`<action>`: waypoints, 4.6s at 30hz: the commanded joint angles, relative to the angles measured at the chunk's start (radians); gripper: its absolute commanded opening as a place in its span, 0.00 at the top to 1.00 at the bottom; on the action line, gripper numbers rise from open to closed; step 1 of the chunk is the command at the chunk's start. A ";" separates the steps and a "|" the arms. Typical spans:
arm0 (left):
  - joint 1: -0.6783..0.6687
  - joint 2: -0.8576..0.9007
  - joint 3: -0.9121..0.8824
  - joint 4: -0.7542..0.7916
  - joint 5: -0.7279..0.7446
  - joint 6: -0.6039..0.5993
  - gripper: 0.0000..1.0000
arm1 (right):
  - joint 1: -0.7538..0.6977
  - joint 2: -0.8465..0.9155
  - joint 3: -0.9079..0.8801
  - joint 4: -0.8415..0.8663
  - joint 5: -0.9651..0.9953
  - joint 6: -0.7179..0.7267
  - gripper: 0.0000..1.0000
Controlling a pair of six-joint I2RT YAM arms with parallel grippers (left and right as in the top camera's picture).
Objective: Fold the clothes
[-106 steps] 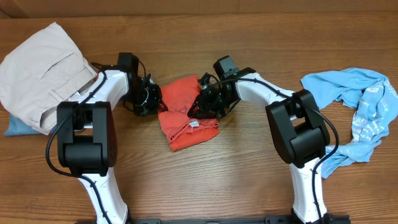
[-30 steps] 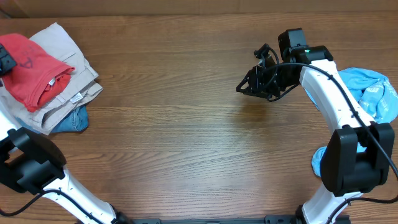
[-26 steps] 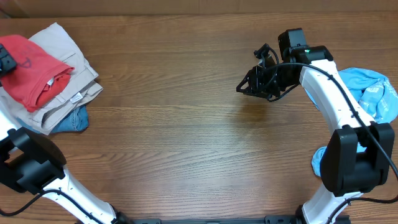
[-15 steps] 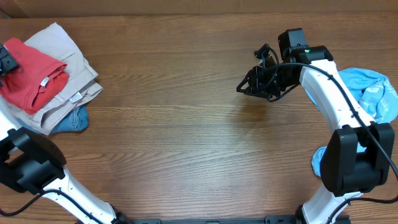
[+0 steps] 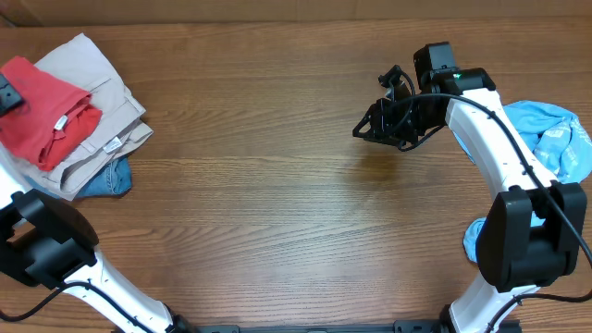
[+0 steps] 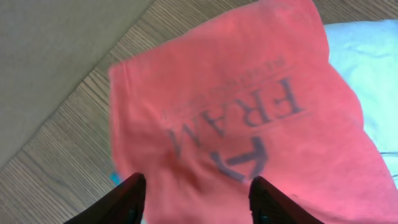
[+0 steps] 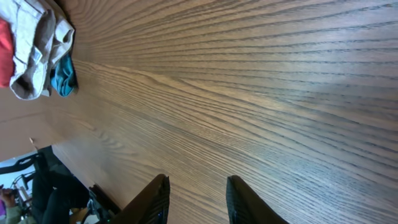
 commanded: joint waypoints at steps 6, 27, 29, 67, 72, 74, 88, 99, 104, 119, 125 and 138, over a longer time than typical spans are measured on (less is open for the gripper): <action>0.026 -0.061 0.063 -0.011 0.026 -0.071 0.43 | -0.003 -0.013 0.003 0.007 0.019 -0.007 0.66; -0.452 -0.135 0.063 -0.200 0.428 0.069 0.38 | -0.005 -0.013 0.085 0.012 0.441 -0.011 0.26; -0.524 -0.135 0.061 -0.241 0.378 0.069 0.18 | -0.005 -0.013 0.115 0.019 0.441 -0.011 0.00; -0.774 -1.172 -0.913 -0.027 0.014 -0.116 0.00 | -0.003 -0.946 -0.565 0.281 0.616 0.156 0.00; -0.774 -1.366 -1.081 0.093 -0.089 -0.115 0.00 | -0.003 -1.064 -0.662 0.288 0.687 0.174 0.00; -0.774 -1.395 -1.108 0.100 -0.103 -0.116 0.00 | -0.003 -1.068 -0.662 0.247 0.687 0.174 0.00; -0.774 -1.398 -1.112 -0.012 -0.102 -0.116 0.00 | -0.003 -0.931 -0.662 0.184 0.687 0.174 0.00; -0.774 -1.398 -1.112 -0.012 -0.102 -0.115 0.00 | -0.005 -0.870 -0.663 0.183 0.688 0.174 0.00; -0.774 -1.398 -1.112 -0.012 -0.102 -0.116 0.00 | -0.005 -0.998 -0.676 0.166 0.703 0.170 0.00; -0.774 -1.398 -1.112 -0.012 -0.102 -0.116 0.00 | -0.010 -1.788 -1.189 0.527 0.665 0.024 0.00; -0.774 -1.398 -1.112 -0.012 -0.102 -0.116 0.00 | -0.055 -1.870 -1.279 0.701 0.661 -0.057 0.00; -0.774 -1.398 -1.112 -0.012 -0.102 -0.115 0.00 | -0.080 -1.883 -1.523 1.019 0.594 -0.190 0.00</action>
